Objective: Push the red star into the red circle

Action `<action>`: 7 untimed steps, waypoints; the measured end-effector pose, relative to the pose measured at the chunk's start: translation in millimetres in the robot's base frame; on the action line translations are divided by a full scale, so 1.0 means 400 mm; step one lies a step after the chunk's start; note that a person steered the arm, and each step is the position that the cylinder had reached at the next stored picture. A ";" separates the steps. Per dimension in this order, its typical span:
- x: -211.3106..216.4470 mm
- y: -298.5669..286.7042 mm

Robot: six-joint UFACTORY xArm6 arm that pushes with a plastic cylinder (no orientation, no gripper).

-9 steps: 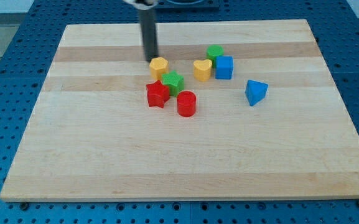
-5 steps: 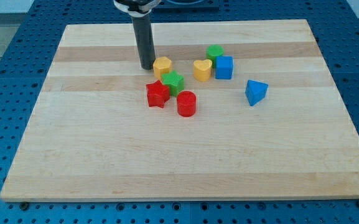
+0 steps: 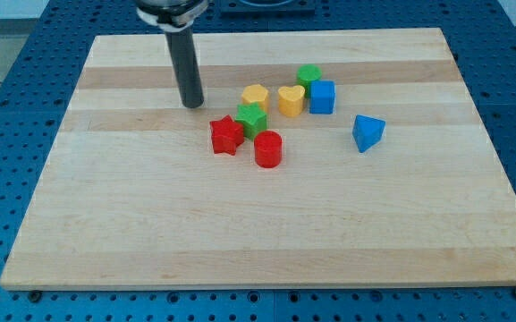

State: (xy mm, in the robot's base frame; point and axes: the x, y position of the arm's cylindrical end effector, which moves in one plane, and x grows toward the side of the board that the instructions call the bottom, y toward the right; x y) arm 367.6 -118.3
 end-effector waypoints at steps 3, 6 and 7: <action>0.121 0.070; 0.142 0.091; 0.177 0.103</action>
